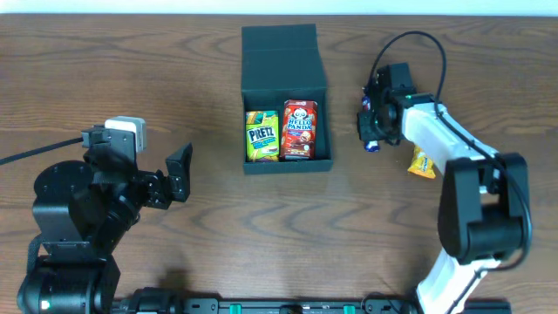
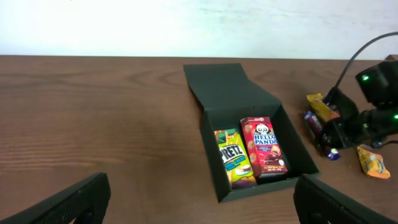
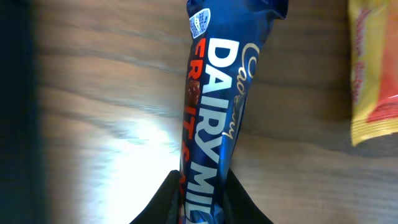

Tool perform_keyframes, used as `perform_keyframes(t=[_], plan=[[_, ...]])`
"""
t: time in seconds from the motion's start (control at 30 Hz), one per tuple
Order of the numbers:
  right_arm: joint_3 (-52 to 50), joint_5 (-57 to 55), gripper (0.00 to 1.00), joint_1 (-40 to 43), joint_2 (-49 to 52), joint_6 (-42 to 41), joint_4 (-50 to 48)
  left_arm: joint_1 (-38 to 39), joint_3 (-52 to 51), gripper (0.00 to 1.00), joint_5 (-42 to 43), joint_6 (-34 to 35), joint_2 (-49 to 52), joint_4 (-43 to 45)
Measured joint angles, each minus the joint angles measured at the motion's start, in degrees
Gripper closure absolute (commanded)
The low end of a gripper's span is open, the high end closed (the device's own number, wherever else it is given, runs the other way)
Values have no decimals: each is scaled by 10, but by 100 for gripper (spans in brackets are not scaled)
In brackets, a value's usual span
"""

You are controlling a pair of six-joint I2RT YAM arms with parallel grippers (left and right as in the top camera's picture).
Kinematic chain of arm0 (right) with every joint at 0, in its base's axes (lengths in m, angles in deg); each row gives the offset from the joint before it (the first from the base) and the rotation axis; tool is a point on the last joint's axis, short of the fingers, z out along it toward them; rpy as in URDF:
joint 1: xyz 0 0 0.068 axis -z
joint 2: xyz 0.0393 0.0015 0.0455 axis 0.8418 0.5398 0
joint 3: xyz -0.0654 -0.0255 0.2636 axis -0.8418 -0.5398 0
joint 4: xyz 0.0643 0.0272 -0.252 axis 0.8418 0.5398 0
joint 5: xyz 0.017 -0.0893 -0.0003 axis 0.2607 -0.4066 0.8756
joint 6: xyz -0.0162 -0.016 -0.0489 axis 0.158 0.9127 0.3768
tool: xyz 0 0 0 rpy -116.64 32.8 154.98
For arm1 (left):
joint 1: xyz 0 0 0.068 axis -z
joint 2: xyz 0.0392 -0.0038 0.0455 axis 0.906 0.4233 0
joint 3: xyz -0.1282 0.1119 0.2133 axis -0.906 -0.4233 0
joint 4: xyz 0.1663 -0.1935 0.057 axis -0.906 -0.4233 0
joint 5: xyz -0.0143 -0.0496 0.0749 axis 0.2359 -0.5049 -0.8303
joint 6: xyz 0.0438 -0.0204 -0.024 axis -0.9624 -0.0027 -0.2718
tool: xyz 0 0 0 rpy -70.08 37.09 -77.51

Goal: Pack container
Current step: 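Place the Dairy Milk bar into the box beside Hello Panda, withdraw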

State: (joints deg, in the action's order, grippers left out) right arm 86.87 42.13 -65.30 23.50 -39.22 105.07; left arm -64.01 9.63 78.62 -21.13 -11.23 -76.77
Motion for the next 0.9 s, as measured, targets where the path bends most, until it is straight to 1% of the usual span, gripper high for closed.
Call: perform_keyframes(t=[0.27,0.37,0.57,0.67,0.9], plan=[[20,83,88,-5,-143,-36,3,0,0,5,0,0,0,0],[24,107,88,-28,-176,-42,3,0,0,5,0,0,0,0],[24,120,87,-107,-171,-46,6,0,0,5,0,0,0,0],[24,100,88,-141,-160,-52,6,0,0,5,0,0,0,0],[24,68,89,-162,-108,-76,5,0,0,5,0,0,0,0]])
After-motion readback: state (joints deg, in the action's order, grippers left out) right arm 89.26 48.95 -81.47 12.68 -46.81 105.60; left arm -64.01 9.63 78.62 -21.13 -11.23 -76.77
